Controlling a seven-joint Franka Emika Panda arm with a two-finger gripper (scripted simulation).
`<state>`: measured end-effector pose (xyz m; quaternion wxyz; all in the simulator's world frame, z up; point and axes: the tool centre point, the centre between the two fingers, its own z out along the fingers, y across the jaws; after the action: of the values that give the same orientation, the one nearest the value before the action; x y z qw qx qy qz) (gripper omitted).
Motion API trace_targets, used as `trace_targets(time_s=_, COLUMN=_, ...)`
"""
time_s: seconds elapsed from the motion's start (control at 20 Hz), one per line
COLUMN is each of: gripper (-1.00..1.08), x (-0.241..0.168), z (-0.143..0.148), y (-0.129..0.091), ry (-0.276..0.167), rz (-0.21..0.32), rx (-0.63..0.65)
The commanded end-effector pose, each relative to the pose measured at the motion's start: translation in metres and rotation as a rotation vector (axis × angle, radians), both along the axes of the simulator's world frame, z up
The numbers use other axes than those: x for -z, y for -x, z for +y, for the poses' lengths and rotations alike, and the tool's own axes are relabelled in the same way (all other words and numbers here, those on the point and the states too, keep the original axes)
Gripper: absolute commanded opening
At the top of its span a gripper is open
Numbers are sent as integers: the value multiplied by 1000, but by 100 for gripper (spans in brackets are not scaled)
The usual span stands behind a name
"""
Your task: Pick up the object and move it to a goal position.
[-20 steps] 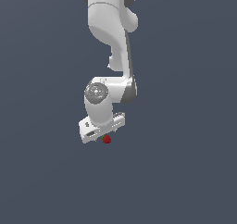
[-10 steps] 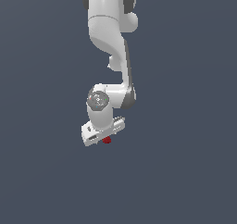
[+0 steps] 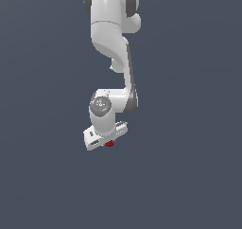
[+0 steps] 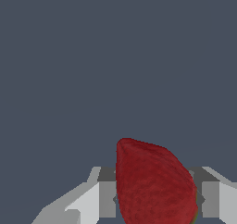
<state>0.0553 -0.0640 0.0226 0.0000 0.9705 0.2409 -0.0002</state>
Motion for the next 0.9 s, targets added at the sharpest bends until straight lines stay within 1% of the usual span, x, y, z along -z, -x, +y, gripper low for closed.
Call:
trace_targets(time_s=0.0, gripper=-100, x=0, z=0, y=0, ry=0, rz=0, rx=0)
trace_targets(time_s=0.5, gripper=-100, x=-3, z=0, y=2, ry=0, rz=0, rx=0)
trace_targets(time_s=0.85, gripper=-100, x=-23, z=1, y=13, ry=0, rz=0, rx=0)
